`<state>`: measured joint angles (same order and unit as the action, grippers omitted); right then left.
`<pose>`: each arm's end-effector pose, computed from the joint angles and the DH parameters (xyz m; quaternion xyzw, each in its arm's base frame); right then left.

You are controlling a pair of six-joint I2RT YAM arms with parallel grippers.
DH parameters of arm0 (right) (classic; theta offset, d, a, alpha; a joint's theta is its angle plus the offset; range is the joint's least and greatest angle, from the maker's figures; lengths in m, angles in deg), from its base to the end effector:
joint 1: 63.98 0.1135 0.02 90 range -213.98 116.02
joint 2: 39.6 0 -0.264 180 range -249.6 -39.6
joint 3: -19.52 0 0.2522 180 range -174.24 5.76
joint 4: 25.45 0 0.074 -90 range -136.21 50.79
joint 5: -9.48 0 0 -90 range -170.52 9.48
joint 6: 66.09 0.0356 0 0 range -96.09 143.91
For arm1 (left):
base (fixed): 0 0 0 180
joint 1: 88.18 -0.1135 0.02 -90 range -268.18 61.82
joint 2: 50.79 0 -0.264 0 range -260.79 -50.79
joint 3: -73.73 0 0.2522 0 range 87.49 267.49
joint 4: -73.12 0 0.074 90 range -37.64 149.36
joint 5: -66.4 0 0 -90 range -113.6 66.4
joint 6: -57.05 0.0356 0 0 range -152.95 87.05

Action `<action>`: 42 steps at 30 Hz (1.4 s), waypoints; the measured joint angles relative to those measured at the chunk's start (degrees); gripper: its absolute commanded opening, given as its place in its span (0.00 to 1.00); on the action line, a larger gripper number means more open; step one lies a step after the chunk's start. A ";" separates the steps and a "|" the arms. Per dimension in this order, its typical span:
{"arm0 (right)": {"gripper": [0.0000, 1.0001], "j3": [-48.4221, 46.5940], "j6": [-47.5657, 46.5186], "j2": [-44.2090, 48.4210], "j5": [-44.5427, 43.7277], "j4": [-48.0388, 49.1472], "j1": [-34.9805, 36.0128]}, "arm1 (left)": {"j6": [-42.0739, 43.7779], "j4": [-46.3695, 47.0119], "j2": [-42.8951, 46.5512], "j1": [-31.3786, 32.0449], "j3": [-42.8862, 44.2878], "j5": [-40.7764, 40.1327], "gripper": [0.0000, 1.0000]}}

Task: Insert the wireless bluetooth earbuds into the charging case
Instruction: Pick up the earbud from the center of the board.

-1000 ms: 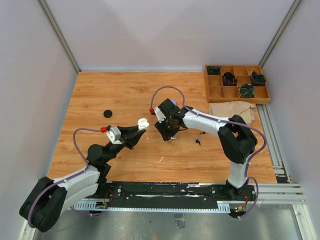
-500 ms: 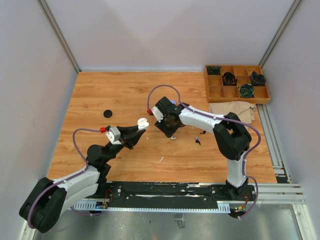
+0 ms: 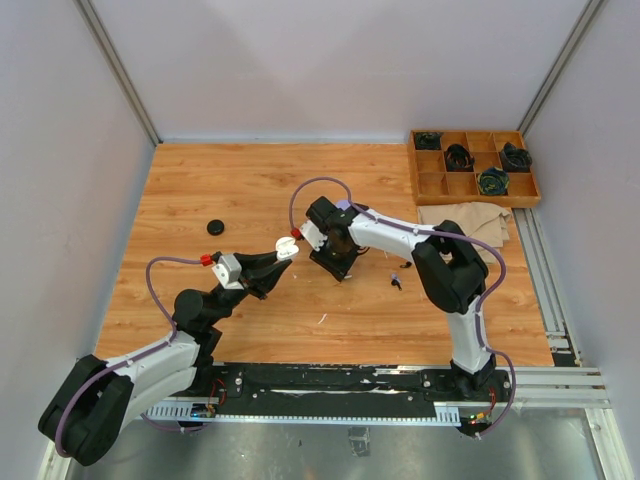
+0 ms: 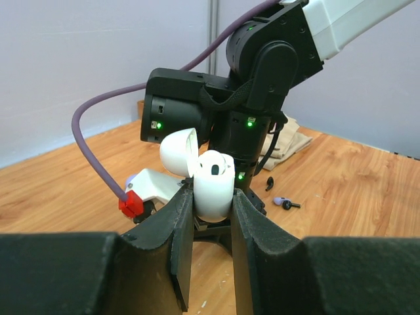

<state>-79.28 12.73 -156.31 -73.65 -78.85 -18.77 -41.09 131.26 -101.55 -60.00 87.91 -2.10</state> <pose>0.2884 0.2966 0.1682 -0.4739 0.8635 0.1040 0.1377 0.1306 -0.0848 0.2070 0.2480 0.5172 -0.3529 0.7392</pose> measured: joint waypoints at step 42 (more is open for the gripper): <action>0.10 -3.15 -1.66 -2.19 -2.12 -4.90 1.62 | -0.02 0.59 -1.25 0.00 0.00 1.73 0.00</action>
<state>-82.43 11.07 -158.49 -75.77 -83.74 -17.15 -41.11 131.85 -102.80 -60.00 87.91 -0.38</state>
